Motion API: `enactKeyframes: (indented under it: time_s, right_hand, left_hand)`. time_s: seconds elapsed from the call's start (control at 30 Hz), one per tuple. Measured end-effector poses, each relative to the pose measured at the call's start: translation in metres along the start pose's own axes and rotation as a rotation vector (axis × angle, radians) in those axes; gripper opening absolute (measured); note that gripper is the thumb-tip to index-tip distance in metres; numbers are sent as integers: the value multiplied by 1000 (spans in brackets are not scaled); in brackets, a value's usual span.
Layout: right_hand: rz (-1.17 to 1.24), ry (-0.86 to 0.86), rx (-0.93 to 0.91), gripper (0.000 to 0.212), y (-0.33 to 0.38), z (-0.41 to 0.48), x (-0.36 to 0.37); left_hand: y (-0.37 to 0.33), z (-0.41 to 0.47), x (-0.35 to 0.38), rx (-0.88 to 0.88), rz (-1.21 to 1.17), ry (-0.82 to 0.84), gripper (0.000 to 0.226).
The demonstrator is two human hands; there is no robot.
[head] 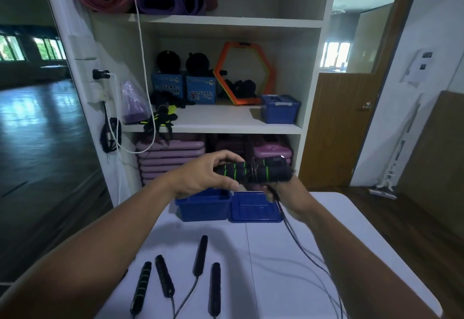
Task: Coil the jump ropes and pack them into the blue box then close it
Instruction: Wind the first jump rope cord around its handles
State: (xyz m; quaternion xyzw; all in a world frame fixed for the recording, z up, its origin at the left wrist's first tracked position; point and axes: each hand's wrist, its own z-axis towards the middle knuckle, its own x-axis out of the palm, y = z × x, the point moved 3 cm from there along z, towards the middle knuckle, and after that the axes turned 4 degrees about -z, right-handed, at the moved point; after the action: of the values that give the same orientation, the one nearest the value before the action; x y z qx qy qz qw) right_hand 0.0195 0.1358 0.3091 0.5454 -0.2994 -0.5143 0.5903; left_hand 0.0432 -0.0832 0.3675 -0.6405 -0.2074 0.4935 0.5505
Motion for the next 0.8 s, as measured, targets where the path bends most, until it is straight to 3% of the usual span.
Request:
enactKeyframes:
  time_s: [0.17, 0.3, 0.4, 0.53, 0.63, 0.8]
  right_hand:
    - [-3, 2, 124, 25, -14, -6, 14]
    - [-228, 93, 146, 25, -13, -9, 17]
    - [-437, 106, 99, 25, -4, -5, 14]
    - [-762, 121, -55, 25, 22, 5, 15]
    - [-932, 89, -162, 19, 46, 11, 10]
    - [-629, 36, -119, 7, 68, 15, -11]
  left_hand:
    - [13, 10, -15, -28, -318, -212, 52]
    - [17, 20, -32, -84, 48, -432, 52]
    - [26, 27, -31, -87, 360, -469, 64]
    - [43, 33, -21, -106, 703, -334, 68]
    - [41, 26, -9, -100, 728, -135, 69]
    - [17, 10, -2, -58, 529, -38, 68]
